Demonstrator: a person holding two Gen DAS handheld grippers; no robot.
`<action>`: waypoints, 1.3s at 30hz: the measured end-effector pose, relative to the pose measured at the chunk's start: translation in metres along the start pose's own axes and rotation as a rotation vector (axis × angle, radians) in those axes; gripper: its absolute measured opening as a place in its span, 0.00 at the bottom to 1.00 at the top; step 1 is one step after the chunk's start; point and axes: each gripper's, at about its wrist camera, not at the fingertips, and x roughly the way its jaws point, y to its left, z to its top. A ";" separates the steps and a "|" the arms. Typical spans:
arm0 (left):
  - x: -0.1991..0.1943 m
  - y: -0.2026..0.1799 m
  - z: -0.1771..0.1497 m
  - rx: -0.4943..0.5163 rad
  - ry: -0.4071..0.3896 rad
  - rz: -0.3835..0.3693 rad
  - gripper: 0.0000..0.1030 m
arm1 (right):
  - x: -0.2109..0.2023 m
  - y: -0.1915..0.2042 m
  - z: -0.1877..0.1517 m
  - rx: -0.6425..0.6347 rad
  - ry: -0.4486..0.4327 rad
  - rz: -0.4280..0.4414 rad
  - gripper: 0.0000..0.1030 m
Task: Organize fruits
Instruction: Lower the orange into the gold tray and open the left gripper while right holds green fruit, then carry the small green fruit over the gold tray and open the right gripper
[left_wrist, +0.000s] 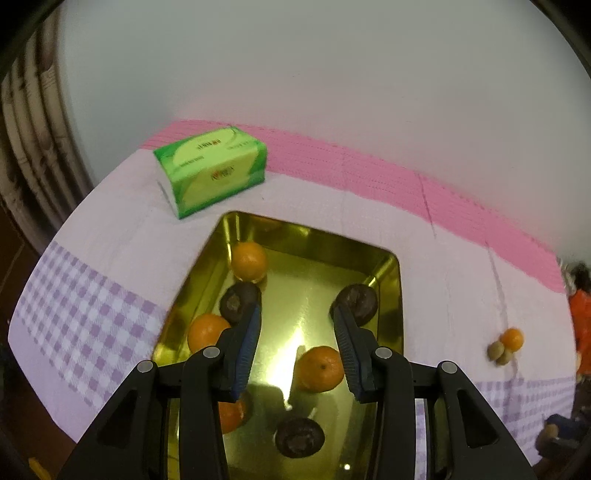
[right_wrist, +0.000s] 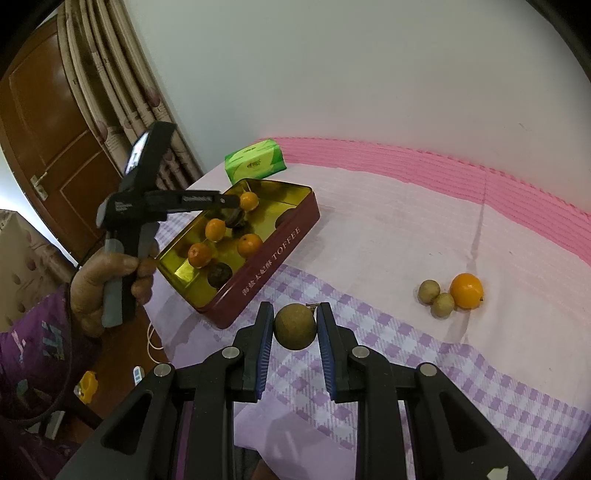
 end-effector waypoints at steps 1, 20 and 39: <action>-0.006 0.004 0.001 -0.008 -0.007 0.002 0.41 | 0.000 0.000 0.001 0.000 -0.001 0.000 0.22; -0.091 0.006 -0.055 -0.030 -0.060 0.175 0.67 | 0.013 0.031 0.022 -0.074 0.001 0.042 0.22; -0.090 0.034 -0.071 -0.045 -0.053 0.268 0.77 | 0.062 0.086 0.063 -0.169 0.036 0.058 0.22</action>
